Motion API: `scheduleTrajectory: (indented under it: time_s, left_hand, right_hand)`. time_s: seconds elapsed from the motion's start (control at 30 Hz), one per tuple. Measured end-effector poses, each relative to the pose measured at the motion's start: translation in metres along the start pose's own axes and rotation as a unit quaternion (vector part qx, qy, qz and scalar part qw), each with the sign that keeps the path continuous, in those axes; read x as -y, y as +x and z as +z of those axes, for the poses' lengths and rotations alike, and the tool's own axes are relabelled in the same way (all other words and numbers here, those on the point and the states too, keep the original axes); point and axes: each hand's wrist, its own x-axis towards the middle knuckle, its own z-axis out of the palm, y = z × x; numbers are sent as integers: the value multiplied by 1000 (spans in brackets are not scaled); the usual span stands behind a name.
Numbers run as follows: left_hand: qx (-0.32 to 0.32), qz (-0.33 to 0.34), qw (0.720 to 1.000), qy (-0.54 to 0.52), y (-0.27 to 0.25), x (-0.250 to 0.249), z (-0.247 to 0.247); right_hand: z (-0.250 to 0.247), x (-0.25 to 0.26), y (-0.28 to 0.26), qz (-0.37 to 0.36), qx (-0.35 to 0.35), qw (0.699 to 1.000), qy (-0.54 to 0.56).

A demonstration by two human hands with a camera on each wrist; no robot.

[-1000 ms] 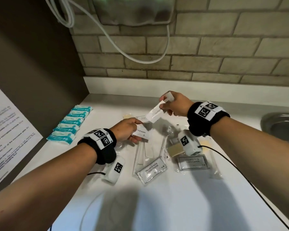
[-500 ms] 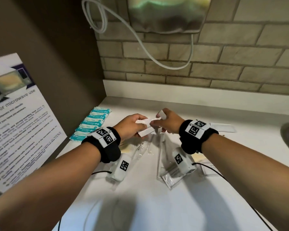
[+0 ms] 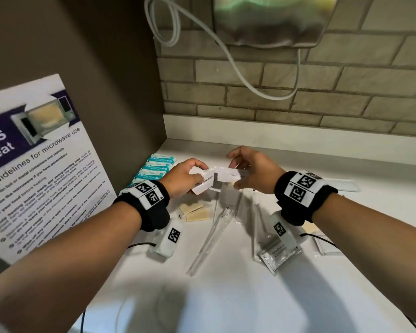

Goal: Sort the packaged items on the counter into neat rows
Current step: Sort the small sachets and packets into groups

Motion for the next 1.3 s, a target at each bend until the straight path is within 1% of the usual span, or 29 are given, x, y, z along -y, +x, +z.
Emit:
scheduleTrajectory:
  time_s: [0.07,0.2,0.3,0.43,0.53,0.7,0.77,0.83,0.93,1.03,1.1,1.13,1.17,1.2,1.23,1.3]
  left_hand:
    - [5,10,1000,-4,-1,1,-2]
    - [24,20,999,-32,-6,1,-4]
    - [52,8,994,-97,-12,-6,0]
    - [64,22,982,-179,-13,-23,8]
    - [73,29,969,-235,-14,-38,14]
    - [138,33,961,-236,-11,-62,41]
    - [159,27,961,-224,-8,-68,55]
    - [166,35,965,-202,-8,-73,69]
    - [130,52,974,-178,-3,-78,91]
    - [89,55,979,-173,6,-82,108]
    - [63,64,979,-181,7,-87,116]
    - [52,69,979,-186,8,-89,117]
    - [45,75,978,-192,9,-92,117]
    - [43,77,976,-197,10,-95,122]
    - [40,78,976,-201,10,-96,118]
    - [37,78,976,-198,12,-102,119]
  right_hand:
    - [2,1,1,-20,-13,999,25]
    - [9,4,-1,-33,-13,999,9]
    - [10,9,-1,-31,-12,999,12]
    - [4,18,-1,-22,-34,999,27]
    - [-9,22,-4,-16,-60,998,-7]
    - [-31,17,-19,15,-84,993,-81]
    - [-42,11,-26,29,-79,991,-101]
    - [-51,4,-33,35,-59,989,-130]
    - [-62,-3,-47,29,-32,987,-156]
    - [-72,-11,-61,34,-40,984,-171]
    - [-83,-23,-69,69,-51,976,-199]
    - [-88,-31,-74,101,-48,971,-212]
    - [-93,-39,-78,135,-34,963,-230]
    - [-100,-50,-87,167,-6,954,-250]
    - [-99,-57,-91,188,34,944,-270]
    - [-95,-70,-102,208,116,926,-294]
